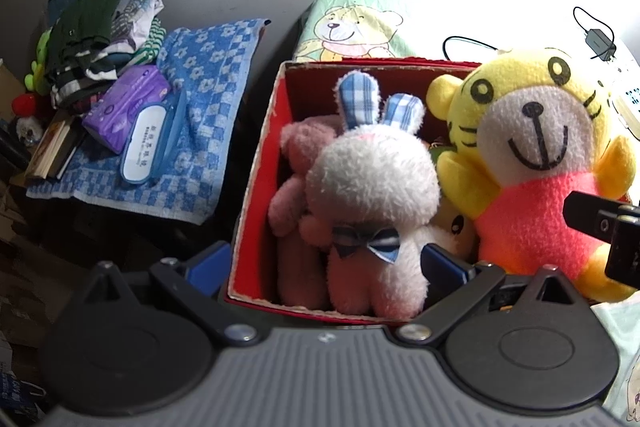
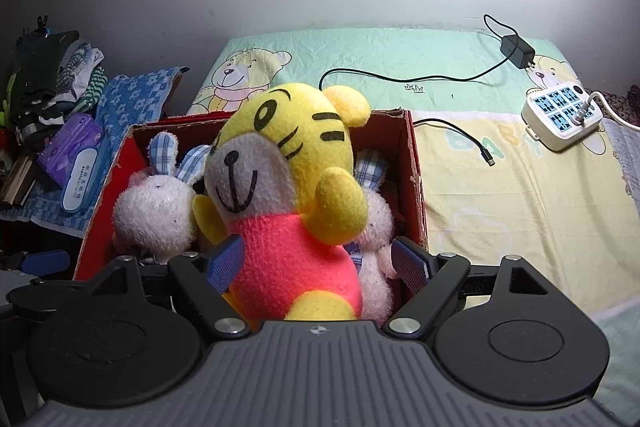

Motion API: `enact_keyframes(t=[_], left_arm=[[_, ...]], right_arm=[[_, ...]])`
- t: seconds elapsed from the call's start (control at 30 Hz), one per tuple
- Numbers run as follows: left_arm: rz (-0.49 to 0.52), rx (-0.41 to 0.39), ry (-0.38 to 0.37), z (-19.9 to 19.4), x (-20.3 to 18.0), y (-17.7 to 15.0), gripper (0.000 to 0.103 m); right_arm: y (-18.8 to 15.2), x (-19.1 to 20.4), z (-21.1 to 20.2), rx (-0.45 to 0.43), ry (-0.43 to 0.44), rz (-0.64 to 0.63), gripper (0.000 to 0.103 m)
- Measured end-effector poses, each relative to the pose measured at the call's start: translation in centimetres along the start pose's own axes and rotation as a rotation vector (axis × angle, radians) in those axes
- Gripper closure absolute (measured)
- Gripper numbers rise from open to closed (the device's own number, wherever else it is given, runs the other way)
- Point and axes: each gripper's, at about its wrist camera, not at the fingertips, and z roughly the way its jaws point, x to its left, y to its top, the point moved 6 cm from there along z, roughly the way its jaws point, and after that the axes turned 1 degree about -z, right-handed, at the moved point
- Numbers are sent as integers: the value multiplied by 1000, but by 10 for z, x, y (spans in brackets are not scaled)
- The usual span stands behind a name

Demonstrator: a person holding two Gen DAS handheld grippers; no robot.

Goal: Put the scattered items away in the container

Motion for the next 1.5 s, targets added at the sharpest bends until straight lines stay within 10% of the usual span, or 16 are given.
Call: enact_keyframes(t=[1.5], left_arm=[[-16, -23, -52, -4, -1, -3, 4]], right_arm=[[3, 6, 3, -30, -63, -38, 20]])
